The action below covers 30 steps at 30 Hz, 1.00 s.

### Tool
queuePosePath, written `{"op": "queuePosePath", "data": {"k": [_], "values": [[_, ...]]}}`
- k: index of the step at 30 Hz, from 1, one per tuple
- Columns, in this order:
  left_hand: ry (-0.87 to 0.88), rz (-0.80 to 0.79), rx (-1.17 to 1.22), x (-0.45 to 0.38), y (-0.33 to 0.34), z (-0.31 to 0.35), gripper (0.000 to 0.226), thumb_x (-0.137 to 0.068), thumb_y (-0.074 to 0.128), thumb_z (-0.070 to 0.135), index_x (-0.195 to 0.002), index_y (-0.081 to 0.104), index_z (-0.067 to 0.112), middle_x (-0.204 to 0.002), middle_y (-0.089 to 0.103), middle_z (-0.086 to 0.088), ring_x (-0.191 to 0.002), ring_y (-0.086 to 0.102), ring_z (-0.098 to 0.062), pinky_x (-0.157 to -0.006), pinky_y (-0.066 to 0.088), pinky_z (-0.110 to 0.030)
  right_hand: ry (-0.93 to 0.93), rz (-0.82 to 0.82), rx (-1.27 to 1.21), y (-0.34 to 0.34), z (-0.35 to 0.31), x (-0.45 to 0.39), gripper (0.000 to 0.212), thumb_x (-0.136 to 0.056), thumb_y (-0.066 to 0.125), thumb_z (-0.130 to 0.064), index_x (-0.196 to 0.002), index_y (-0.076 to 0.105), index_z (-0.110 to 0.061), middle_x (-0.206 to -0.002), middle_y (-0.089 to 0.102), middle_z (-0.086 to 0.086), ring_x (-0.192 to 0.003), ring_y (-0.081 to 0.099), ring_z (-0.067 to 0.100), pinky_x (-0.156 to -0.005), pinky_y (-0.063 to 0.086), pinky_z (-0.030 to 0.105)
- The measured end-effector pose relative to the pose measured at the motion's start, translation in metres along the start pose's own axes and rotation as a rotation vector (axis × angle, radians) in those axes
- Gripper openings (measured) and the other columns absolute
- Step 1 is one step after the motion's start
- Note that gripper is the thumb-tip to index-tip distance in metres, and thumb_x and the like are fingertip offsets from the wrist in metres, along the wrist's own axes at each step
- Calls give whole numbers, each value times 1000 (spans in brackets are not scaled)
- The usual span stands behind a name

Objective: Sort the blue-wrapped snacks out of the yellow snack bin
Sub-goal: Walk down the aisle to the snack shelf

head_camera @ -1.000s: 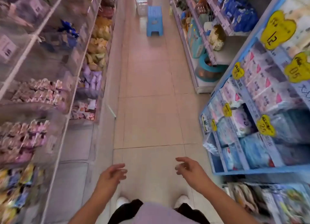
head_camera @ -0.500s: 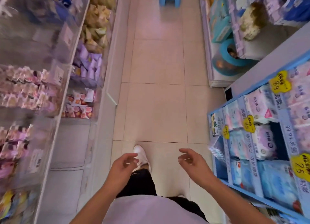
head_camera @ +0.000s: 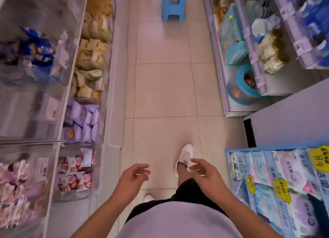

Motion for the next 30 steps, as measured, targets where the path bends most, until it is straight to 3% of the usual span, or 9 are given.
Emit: {"op": "queuePosePath", "data": {"k": [3, 6, 11, 14, 18, 24, 30], "values": [[-18, 72, 34, -50, -2, 59, 21, -95, 60, 8, -106, 68, 25, -97, 75, 0, -88, 72, -17, -85, 52, -33, 18, -61, 8, -30, -27, -65, 34, -90, 61, -19, -117, 61, -40, -99, 69, -11, -87, 65, -2, -75, 49, 14], [2, 83, 63, -89, -1, 122, 22, -95, 61, 14, -108, 69, 29, -98, 76, 5, -90, 72, -12, -90, 52, -34, -8, -101, 34, -64, -64, -122, 33, -89, 62, -21, -115, 61, -40, -100, 68, -11, -86, 64, -3, -66, 49, 11], [36, 83, 34, -161, -12, 208, 20, -95, 63, 22, -110, 67, 35, -100, 75, 11, -96, 70, -8, -94, 51, -32, -21, -120, 110, -112, -131, -217, 31, -89, 64, -22, -114, 61, -40, -97, 69, -12, -85, 64, -2, -73, 47, 14], [36, 101, 67, -211, -29, 249, 19, -94, 65, 25, -106, 69, 38, -101, 75, 7, -96, 71, -11, -90, 52, -33, -34, -126, 126, -123, -172, -272, 29, -88, 65, -25, -110, 62, -43, -95, 70, -15, -87, 65, -2, -72, 47, 12], [47, 69, 74, -289, -54, 301, 18, -94, 64, 19, -107, 69, 30, -96, 76, 4, -90, 71, -9, -91, 53, -32, -41, -100, 154, -130, -230, -350, 29, -89, 66, -23, -115, 62, -36, -98, 69, -9, -89, 65, 3, -80, 51, 19], [70, 2, 41, -387, -112, 398, 18, -95, 64, 24, -108, 68, 35, -101, 74, 11, -96, 69, -6, -90, 52, -26, -48, -39, 126, -140, -336, -448, 31, -90, 65, -21, -116, 62, -37, -100, 68, -11, -87, 64, -1, -65, 49, 11], [93, 44, 58, -485, -164, 490, 17, -94, 64, 16, -107, 69, 26, -98, 75, 1, -87, 72, -10, -81, 51, -26, -41, -77, 135, -146, -416, -545, 34, -90, 63, -20, -120, 59, -36, -101, 69, -14, -88, 64, -7, -74, 47, 9]]}}
Point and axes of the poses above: each hand's wrist, its own x-axis away from the middle knuckle, its own y-axis out of the palm, z = x × y, the point moved 7 cm from there along -x, towards the middle knuckle
